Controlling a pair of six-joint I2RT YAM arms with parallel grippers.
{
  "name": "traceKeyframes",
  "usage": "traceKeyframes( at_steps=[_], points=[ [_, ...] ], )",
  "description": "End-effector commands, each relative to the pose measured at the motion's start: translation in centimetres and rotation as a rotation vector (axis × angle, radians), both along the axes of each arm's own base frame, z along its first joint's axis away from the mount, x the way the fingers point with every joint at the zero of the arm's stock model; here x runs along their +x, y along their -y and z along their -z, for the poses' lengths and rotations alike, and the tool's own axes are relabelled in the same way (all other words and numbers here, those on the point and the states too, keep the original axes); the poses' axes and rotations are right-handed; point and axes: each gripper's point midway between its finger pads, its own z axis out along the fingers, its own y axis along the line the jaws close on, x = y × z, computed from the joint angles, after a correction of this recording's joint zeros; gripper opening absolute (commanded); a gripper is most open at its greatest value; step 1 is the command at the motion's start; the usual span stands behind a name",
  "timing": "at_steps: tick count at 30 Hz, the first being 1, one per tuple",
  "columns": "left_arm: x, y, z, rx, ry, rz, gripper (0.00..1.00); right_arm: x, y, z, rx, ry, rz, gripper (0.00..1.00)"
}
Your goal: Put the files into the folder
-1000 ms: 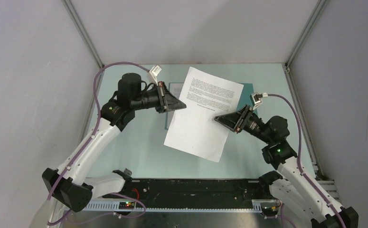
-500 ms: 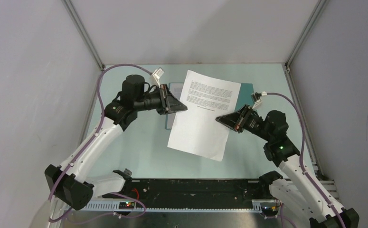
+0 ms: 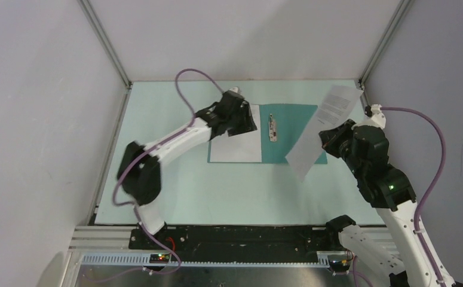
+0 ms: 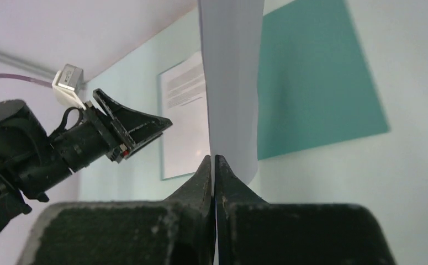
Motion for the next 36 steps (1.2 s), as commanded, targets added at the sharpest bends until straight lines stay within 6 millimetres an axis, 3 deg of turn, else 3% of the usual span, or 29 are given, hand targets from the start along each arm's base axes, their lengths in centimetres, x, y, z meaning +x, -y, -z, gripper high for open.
traceKeyframes(
  at_steps=[1,3,4,5,6,7,12,16,20,28,36],
  points=[
    [5.1,2.0,1.3,0.123,0.095,-0.080,0.58,-0.8,4.6,0.9,-0.197,-0.056,0.161,0.00],
    [6.9,3.6,2.0,0.151,0.121,-0.084,0.54,-1.0,4.9,0.9,-0.216,-0.066,0.166,0.00],
    [7.2,4.6,3.9,0.184,0.110,-0.072,0.52,-1.1,5.0,1.1,-0.226,-0.075,0.164,0.00],
    [8.2,5.6,2.6,0.169,0.148,-0.074,0.51,-1.2,5.0,1.2,-0.232,-0.079,0.163,0.00],
    [8.4,6.6,4.4,0.188,0.134,-0.058,0.49,-1.3,5.1,1.5,-0.243,-0.090,0.161,0.00],
    [9.1,7.9,3.2,0.159,0.161,-0.050,0.48,-1.4,5.2,1.6,-0.249,-0.094,0.162,0.00],
    [10.6,11.8,5.7,0.119,0.142,-0.050,0.45,-1.6,5.3,1.7,-0.263,-0.099,0.156,0.00],
    [11.6,13.0,7.3,0.119,0.147,-0.071,0.44,-1.9,5.1,1.9,-0.258,-0.106,0.141,0.00],
    [12.2,13.0,8.9,0.165,0.163,-0.096,0.43,-2.1,5.1,2.0,-0.255,-0.111,0.134,0.00],
    [11.5,12.7,12.3,0.271,0.165,-0.117,0.40,-2.3,4.7,2.0,-0.243,-0.111,0.116,0.00],
    [11.3,13.5,12.5,0.272,0.166,-0.118,0.38,-2.6,4.8,1.9,-0.234,-0.110,0.114,0.00]
  ],
)
